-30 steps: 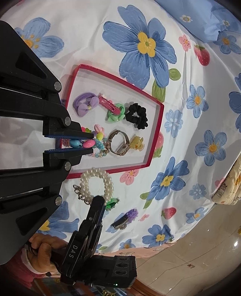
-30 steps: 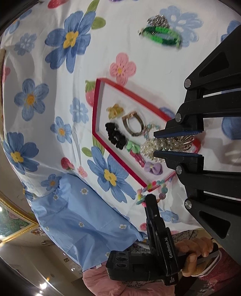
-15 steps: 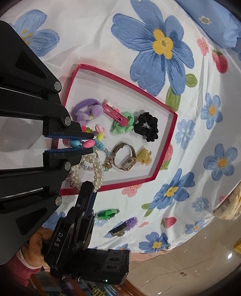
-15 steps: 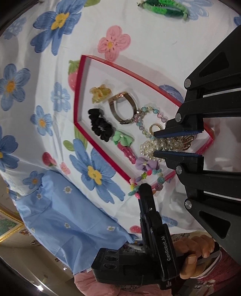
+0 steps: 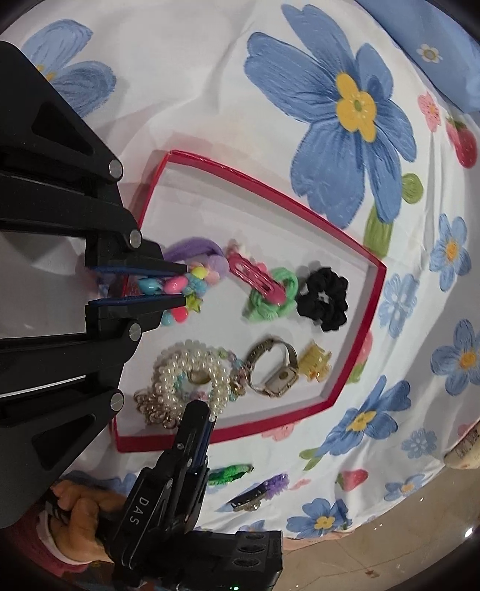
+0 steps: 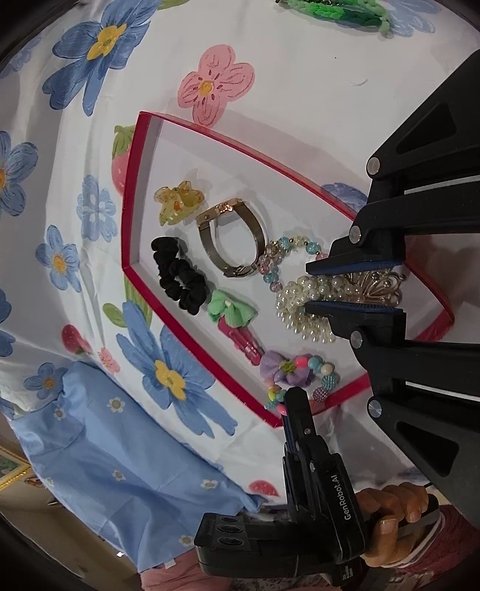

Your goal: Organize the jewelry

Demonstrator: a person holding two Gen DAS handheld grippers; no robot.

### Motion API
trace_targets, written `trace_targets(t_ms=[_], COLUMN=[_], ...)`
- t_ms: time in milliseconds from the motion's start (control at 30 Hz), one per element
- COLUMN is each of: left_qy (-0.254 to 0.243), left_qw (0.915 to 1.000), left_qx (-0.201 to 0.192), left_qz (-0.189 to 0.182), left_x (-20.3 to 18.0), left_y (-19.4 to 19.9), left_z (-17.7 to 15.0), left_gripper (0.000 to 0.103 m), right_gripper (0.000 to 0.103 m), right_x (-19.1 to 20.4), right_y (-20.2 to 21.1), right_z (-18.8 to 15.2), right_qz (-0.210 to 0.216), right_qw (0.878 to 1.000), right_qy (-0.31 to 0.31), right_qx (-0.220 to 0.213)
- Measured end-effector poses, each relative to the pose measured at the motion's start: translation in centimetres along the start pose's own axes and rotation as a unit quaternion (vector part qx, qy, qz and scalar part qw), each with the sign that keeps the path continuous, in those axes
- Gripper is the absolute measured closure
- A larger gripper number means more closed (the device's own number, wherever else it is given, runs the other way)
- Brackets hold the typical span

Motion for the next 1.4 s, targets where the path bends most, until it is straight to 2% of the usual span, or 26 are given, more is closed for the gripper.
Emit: trace_targets(t_ms=[167,467,800,833,1000,1100,1200,1400], left_qy=[0.0,-0.001,-0.001,-0.002,0.003,0.008,0.012,0.031], left_qw=[1.0,0.9998,0.9996,0.9996,0.9994,0.9991,0.9989,0.9971], left_qx=[0.0,-0.002,-0.008,-0.008,-0.021,-0.032,-0.039,-0.066], left_qz=[0.01,0.021,0.027,0.028,0.027,0.026,0.024,0.02], left_x=[0.2,-0.3,-0.8,-0.8,-1.2,-1.4,-1.6,-1.8], left_y=[0.0,0.1,0.7,0.8,1.7,2.4,3.0,4.4], left_z=[0.0,0.0,-0.1,-0.1,-0.2,-0.3,-0.6,-1.5], left_gripper=[0.096,0.078,0.066,0.064,0.041,0.037,0.035,0.025], right_gripper=[0.089,0.085,0.084,0.083,0.073,0.07,0.053,0.053], right_x=[0.3,0.2,0.0,0.0,-0.3,-0.6,-1.2,-2.3], right_y=[-0.2,-0.2,0.2,0.3,1.4,2.4,3.4,4.7], right_z=[-0.1,-0.1,-0.2,-0.2,-0.1,0.0,0.0,-0.6], right_qz=[-0.016,-0.015,-0.002,-0.001,0.005,0.01,0.017,0.031], right_qw=[1.0,1.0,1.0,1.0,1.0,0.999,0.998,0.995], right_qy=[0.014,0.017,0.007,0.006,-0.006,-0.017,-0.035,-0.067], right_qx=[-0.004,-0.001,-0.002,-0.003,-0.016,-0.029,-0.046,-0.062])
Point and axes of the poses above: each gripper's, at about its wrist camera, not at the fingertips, and y roughly against the way its jaws point, x to its left, z to its top, the point moved 1 cm from there along -y, roughly the way its jaws point, and after that the axes turned 15 degrees about -z, right-handed, at the moved point
